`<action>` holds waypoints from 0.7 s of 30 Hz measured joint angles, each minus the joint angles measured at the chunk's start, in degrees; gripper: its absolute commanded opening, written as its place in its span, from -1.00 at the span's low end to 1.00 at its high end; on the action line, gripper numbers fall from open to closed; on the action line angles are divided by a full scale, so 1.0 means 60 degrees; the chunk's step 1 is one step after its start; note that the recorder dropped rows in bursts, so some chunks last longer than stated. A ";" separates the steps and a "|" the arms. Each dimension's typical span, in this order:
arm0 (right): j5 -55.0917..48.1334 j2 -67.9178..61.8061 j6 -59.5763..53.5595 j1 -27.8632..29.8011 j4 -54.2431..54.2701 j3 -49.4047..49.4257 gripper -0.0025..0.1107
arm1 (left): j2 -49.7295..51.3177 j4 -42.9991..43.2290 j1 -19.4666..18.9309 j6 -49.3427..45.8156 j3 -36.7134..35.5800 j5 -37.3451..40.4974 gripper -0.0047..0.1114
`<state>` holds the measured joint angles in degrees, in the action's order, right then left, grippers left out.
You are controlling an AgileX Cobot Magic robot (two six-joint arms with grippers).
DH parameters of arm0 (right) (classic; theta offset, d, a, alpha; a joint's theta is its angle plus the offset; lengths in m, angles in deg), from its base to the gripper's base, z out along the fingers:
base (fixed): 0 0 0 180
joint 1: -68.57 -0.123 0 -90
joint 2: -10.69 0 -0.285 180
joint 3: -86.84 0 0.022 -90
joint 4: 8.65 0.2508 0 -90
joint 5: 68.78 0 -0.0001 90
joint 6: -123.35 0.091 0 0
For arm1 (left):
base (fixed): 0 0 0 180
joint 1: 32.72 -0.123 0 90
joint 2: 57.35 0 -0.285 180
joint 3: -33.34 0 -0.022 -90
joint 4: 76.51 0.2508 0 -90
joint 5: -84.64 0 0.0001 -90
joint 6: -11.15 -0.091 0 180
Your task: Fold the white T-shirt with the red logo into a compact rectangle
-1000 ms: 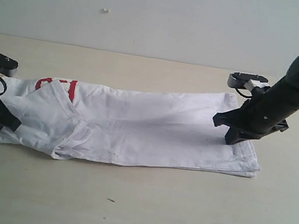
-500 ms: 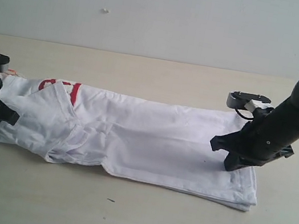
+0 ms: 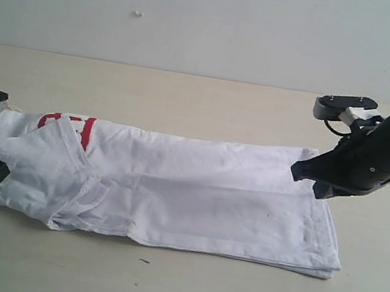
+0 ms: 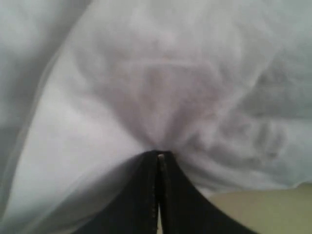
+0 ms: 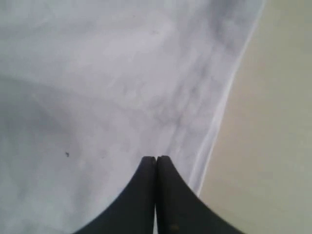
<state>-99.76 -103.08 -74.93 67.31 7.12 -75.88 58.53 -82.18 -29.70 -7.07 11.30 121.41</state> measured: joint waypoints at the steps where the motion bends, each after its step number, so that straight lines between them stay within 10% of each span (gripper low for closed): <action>1: 0.0023 0.0000 0.0090 0.0000 -0.0090 0.0000 -0.96 | -0.0089 0.0044 0.0000 0.0023 -0.0021 0.0045 -0.92; 12: 0.0275 0.0000 0.0325 0.0000 -0.0183 0.0000 -0.96 | -0.1967 -0.0331 -0.0016 -0.0418 -0.0086 -0.0355 -0.92; 21: 0.1492 -0.0937 0.0171 0.0000 0.0121 0.0017 -0.96 | -0.1509 -0.5631 0.0304 -0.5400 -0.0086 -0.1996 -0.92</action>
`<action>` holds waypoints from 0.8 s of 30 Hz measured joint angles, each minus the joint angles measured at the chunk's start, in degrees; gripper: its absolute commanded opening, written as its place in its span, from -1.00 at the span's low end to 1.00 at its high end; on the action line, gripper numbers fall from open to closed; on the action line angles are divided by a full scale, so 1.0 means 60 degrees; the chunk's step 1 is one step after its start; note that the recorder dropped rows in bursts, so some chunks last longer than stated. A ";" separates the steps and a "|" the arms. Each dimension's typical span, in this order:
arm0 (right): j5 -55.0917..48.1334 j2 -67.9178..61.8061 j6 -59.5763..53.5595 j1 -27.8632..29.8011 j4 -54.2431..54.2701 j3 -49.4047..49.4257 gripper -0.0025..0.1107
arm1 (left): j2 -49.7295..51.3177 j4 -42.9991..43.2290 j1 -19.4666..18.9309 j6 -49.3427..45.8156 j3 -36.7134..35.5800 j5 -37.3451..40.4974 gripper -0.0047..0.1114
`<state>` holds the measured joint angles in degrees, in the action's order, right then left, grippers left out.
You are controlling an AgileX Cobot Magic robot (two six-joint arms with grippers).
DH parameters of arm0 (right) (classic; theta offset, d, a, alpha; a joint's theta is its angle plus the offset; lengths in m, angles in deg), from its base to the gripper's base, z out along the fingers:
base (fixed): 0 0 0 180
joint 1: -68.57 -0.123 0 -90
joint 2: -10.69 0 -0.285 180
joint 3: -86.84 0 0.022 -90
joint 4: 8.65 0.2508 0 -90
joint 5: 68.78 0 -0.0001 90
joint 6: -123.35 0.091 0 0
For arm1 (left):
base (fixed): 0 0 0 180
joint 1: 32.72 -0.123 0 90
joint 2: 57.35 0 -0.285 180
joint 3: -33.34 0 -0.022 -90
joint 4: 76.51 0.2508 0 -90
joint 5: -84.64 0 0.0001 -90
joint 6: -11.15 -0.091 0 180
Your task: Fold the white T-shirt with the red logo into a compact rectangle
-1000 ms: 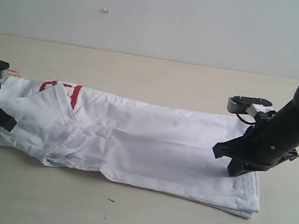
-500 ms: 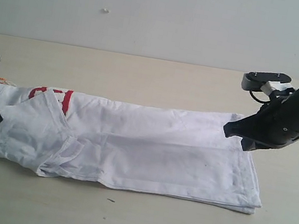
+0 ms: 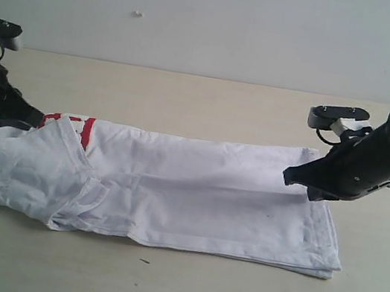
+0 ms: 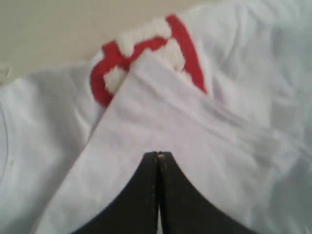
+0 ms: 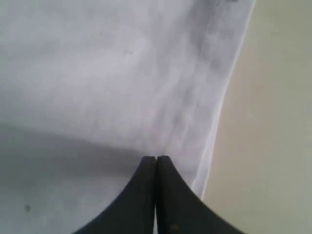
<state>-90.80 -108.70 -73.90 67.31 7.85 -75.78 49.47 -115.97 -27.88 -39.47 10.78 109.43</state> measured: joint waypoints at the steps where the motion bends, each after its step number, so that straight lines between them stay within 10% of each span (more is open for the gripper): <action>1: 0.0267 -0.0100 0.0000 0.0000 0.0000 0.0000 -0.96 | 0.0092 -0.0295 0.0081 -0.0267 0.0000 -0.0332 -0.92; 7: 0.1581 -0.0456 -0.0015 0.0000 0.0022 -0.0377 -0.96 | 0.1256 -0.0987 0.0288 -0.1069 0.0448 -0.1906 -0.92; 24: 0.1478 -0.0725 -0.0035 0.0000 0.0040 -0.0946 -0.96 | 0.3493 -0.1387 0.0288 -0.1193 0.2127 -0.0909 -0.92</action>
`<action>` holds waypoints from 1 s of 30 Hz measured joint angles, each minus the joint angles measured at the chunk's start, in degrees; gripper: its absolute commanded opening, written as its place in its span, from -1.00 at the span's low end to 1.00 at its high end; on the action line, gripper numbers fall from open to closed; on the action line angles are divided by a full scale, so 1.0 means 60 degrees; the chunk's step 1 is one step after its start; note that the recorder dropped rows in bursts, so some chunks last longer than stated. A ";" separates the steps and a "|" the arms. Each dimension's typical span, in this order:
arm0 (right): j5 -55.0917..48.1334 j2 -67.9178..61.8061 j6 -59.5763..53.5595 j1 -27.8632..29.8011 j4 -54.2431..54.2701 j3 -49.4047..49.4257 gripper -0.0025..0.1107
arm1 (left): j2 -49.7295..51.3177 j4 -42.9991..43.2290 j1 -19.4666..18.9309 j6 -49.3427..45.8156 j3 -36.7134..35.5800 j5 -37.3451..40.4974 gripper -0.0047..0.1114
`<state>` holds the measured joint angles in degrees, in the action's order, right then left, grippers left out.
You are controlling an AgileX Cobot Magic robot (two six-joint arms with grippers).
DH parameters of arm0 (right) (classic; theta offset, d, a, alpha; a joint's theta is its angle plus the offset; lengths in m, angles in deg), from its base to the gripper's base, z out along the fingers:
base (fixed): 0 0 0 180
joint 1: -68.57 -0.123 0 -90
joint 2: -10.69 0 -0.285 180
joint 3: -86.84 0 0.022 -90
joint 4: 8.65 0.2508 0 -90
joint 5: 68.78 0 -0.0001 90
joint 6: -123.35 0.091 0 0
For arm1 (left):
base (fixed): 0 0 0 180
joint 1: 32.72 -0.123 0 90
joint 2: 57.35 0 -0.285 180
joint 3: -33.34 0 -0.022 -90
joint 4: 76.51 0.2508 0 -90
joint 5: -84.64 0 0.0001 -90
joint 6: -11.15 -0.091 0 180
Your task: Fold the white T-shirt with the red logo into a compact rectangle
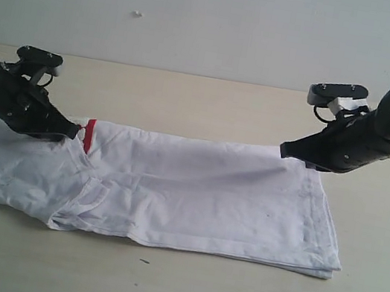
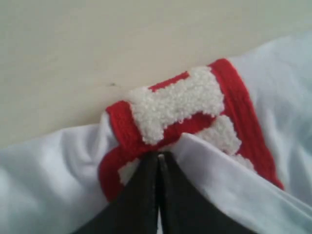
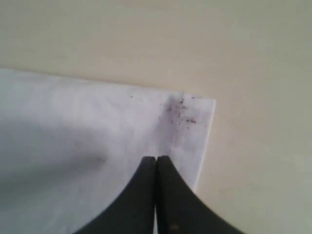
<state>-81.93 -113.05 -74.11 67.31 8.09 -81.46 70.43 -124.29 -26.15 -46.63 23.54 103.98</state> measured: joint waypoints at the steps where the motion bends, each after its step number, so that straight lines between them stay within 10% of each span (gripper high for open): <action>1: -0.0052 0.0000 -0.0012 0.0000 0.0000 0.0000 -0.96 | 0.0000 0.0000 0.0000 0.0000 0.0000 0.0000 -0.92; 30: -0.0523 -0.0631 -0.0226 0.0000 0.0000 -0.0375 -0.96 | 0.0319 -0.1708 0.1325 -0.1090 0.0228 0.0063 -0.92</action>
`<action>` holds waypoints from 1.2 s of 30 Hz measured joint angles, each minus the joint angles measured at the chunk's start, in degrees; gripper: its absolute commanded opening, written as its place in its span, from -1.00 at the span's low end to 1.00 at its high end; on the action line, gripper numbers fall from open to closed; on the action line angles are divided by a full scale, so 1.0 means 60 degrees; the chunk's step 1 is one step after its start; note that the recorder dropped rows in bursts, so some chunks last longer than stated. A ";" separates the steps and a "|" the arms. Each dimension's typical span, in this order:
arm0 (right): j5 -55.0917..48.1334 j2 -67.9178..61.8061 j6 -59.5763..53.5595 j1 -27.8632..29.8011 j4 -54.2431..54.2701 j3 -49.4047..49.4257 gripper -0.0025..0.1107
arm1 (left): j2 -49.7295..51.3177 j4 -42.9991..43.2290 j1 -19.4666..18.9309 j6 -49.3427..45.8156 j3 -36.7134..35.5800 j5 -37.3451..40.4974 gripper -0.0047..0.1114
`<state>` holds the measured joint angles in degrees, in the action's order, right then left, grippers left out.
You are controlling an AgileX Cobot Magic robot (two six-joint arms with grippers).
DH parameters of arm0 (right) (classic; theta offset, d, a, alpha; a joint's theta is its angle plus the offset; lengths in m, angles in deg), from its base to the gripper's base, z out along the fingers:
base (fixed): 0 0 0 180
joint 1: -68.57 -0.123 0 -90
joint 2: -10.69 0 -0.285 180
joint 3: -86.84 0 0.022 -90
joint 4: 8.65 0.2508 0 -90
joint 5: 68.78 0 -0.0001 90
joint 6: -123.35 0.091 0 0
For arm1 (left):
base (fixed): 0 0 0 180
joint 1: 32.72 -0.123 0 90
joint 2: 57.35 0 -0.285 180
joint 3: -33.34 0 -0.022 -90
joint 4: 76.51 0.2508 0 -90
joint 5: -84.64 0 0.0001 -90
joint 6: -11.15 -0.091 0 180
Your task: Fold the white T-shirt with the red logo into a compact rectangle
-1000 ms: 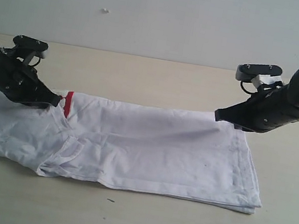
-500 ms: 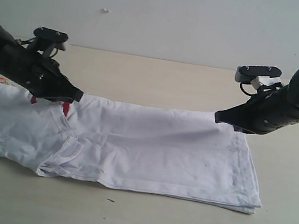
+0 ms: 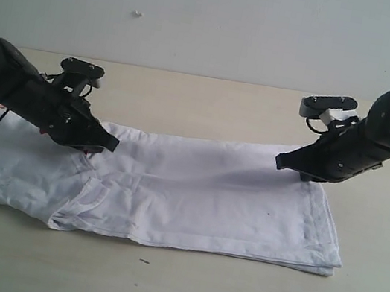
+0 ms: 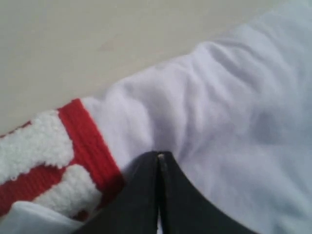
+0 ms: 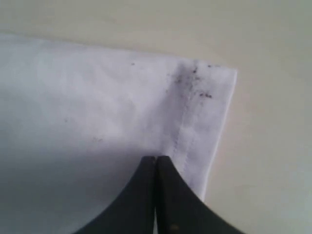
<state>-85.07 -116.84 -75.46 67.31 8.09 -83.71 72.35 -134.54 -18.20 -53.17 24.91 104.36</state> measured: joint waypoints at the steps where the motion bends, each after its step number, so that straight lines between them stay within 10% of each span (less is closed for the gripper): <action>1: -0.0138 0.0000 0.0000 0.0000 0.0000 -0.0056 -0.96 | -0.0050 0.0047 0.0000 0.0000 0.0000 0.0045 -0.92; 36: -0.0857 -0.0286 -0.2000 -0.1487 0.2681 -0.2073 -0.96 | -0.1455 0.0669 -0.0868 0.0265 -0.0436 0.0122 -0.92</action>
<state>-90.21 -118.56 -87.46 58.39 24.17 -96.14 63.62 -130.53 -23.40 -51.58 22.29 105.09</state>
